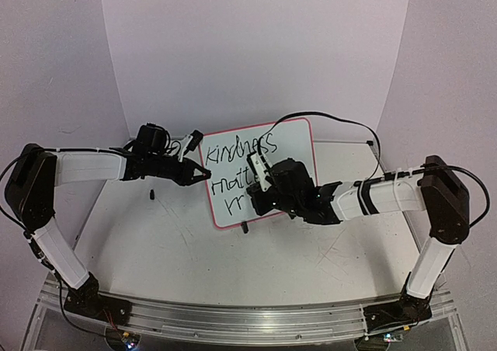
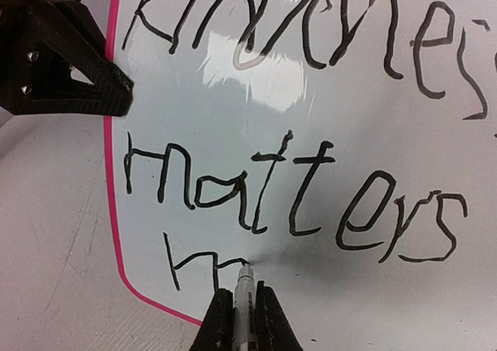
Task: Write a sentence on the whiteboard
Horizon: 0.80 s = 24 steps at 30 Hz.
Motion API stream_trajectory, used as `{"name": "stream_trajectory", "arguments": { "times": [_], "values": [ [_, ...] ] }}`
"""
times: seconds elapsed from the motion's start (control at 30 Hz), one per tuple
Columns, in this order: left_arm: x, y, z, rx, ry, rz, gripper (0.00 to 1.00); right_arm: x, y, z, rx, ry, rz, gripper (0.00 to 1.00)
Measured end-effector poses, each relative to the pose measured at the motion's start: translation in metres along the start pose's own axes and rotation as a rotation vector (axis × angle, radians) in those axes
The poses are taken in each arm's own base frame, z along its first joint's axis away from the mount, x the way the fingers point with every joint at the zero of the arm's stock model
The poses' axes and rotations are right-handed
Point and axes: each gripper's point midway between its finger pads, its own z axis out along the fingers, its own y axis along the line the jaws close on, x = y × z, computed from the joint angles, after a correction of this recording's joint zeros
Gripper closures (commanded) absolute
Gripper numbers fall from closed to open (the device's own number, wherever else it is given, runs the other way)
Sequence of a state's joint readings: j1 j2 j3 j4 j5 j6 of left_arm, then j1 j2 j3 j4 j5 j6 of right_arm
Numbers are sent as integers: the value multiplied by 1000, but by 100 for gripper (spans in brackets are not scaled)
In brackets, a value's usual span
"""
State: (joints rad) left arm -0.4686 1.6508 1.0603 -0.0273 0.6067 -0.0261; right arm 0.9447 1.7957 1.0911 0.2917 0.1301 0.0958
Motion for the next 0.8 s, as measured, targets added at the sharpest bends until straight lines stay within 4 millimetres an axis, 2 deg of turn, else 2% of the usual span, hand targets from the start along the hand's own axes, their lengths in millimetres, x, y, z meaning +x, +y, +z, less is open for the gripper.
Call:
{"name": "stream_trajectory", "arguments": {
  "times": [0.13, 0.37, 0.5, 0.6, 0.73, 0.8],
  "values": [
    [0, 0, 0, 0, 0, 0, 100, 9, 0, 0, -4, 18, 6, 100],
    [0, 0, 0, 0, 0, 0, 100, 36, -1, -2, -13, 82, 4, 100],
    [0, 0, 0, 1, 0, 0, 100, 43, -5, -5, -3, 102, 0, 100],
    [0, 0, 0, 1, 0, 0, 100, 35, -9, -15, -5, 93, 4, 100],
    [0, 0, 0, 1, 0, 0, 100, -2, -11, -33, -25, 1, 19, 100],
    [0, 0, 0, 1, 0, 0, 100, -14, -12, -34, -37, -31, 24, 100]
  ]
}}
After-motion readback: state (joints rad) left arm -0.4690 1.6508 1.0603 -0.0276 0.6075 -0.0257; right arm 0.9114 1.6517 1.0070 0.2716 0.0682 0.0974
